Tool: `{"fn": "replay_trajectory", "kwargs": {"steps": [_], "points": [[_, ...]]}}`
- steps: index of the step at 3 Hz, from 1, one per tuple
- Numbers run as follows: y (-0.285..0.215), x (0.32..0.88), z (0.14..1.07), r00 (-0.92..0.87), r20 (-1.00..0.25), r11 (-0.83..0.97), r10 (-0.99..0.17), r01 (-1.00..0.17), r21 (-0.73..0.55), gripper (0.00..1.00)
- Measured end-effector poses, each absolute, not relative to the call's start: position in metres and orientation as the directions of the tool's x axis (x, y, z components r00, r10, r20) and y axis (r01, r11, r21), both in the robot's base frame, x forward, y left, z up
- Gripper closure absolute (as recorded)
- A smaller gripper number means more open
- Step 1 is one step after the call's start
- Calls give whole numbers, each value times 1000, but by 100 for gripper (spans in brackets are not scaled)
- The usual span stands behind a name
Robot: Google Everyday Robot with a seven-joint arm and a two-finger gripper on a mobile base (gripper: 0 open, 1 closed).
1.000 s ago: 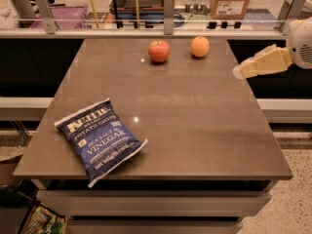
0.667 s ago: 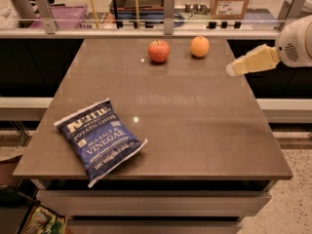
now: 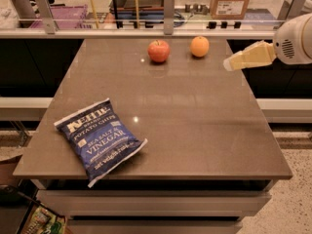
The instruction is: Move orange near blue chip bag
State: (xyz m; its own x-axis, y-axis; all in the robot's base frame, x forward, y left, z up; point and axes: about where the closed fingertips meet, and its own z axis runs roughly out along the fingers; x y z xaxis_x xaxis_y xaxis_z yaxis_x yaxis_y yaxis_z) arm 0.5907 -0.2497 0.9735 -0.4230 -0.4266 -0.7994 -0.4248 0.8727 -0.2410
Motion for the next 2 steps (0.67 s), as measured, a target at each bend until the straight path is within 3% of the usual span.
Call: {"fn": "replay_trajectory", "kwargs": {"steps": [2], "points": [[-246,632,973,-320,-872,882,-371,-416,-222,0]]}}
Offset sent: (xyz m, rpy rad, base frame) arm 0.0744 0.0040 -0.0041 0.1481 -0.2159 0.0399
